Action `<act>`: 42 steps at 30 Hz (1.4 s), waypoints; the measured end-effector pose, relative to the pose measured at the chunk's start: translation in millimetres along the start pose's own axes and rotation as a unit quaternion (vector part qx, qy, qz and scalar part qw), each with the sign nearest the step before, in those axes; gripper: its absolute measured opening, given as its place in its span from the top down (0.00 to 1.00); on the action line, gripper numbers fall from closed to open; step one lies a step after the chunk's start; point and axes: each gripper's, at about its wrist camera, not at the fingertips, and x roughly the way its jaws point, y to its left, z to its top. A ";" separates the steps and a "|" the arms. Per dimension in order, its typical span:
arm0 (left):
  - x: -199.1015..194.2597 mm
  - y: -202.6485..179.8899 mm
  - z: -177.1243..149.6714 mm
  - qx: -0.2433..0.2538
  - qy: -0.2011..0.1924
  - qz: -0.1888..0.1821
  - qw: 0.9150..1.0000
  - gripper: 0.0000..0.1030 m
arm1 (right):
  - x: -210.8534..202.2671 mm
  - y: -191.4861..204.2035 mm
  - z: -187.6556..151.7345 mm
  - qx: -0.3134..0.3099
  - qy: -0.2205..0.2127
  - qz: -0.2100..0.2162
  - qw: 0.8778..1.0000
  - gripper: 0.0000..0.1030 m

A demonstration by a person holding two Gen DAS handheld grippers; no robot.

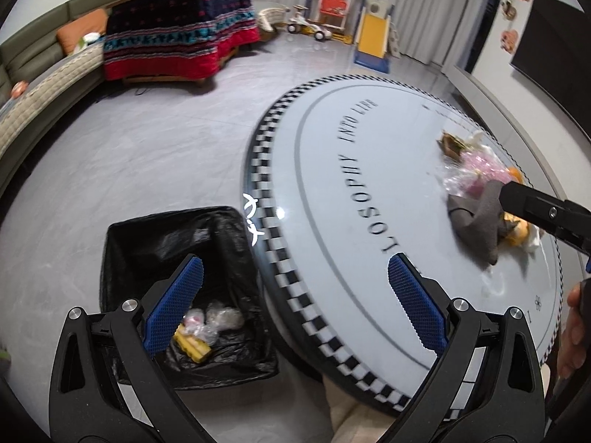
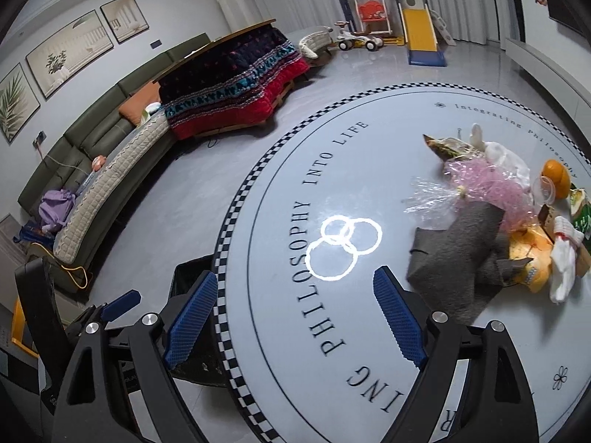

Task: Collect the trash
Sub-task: 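Move both tools back over the remaining trash on the table, then grasp the grey felt cloth with the left tool while the right tool grasps the pink plastic bag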

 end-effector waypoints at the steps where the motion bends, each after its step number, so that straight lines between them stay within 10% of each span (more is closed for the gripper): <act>1: 2.1 -6.5 1.3 0.006 0.002 -0.004 1.000 0.06 | -2.7 -6.3 1.4 0.003 -0.003 -0.003 1.000 0.16; 12: 38.0 -98.3 14.5 0.081 0.032 -0.055 0.995 0.06 | -40.0 -83.1 14.5 0.058 -0.060 -0.048 0.995 0.12; 33: 127.9 -219.9 28.3 0.162 0.073 -0.092 0.980 0.06 | -3.3 -170.7 52.0 0.078 0.017 -0.072 0.994 0.12; 42: 150.4 -217.5 24.6 0.150 0.097 -0.118 0.977 0.40 | 29.9 -181.3 64.4 0.061 0.057 -0.074 0.994 0.32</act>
